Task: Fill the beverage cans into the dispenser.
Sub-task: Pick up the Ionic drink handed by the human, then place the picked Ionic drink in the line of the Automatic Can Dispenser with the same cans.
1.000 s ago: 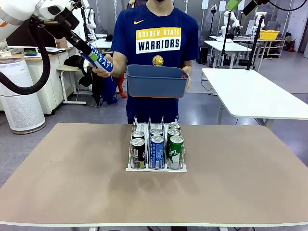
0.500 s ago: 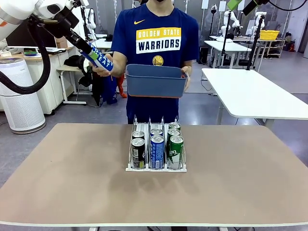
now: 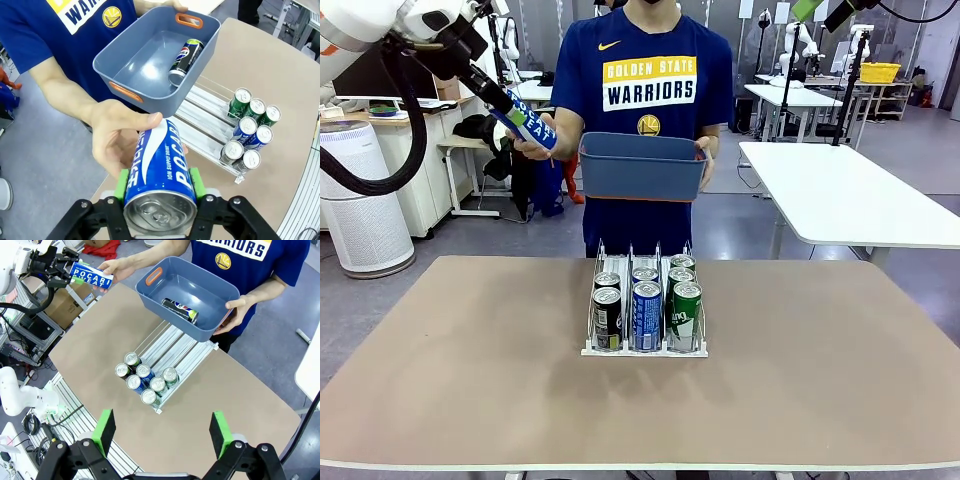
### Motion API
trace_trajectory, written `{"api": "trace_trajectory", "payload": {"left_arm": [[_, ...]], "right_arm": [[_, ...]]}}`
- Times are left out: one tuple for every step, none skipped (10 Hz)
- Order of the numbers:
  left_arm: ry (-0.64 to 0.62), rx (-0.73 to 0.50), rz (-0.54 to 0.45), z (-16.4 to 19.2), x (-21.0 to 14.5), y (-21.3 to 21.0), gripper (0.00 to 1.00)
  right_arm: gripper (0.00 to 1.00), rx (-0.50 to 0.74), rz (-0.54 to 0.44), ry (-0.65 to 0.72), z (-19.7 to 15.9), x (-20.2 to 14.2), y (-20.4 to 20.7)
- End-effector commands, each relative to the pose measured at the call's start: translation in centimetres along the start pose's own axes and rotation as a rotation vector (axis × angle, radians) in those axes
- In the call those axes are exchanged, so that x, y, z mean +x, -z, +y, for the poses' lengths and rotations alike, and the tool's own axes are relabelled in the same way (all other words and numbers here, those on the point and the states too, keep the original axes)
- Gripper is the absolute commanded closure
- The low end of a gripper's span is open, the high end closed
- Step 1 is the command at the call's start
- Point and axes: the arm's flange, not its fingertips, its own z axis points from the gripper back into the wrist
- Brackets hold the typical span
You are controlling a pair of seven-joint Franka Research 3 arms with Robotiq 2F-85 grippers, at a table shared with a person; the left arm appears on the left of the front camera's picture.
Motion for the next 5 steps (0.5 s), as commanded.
{"api": "trace_trajectory", "payload": {"left_arm": [[0.001,-0.001,-0.007,0.09,-0.07,-0.28,0.85],[0.001,-0.001,-0.007,0.09,-0.07,-0.28,0.85],[0.001,-0.001,-0.007,0.09,-0.07,-0.28,0.85],[0.001,-0.001,-0.007,0.09,-0.07,-0.28,0.85],[0.001,-0.001,-0.007,0.09,-0.07,-0.28,0.85]], "right_arm": [[0.0,0.0,0.0,0.0,0.01,-0.03,0.0],[0.0,0.0,0.0,0.0,0.01,-0.03,0.0],[0.0,0.0,0.0,0.0,0.01,-0.03,0.0],[0.0,0.0,0.0,0.0,0.01,-0.03,0.0],[0.0,0.0,0.0,0.0,0.01,-0.03,0.0]]}}
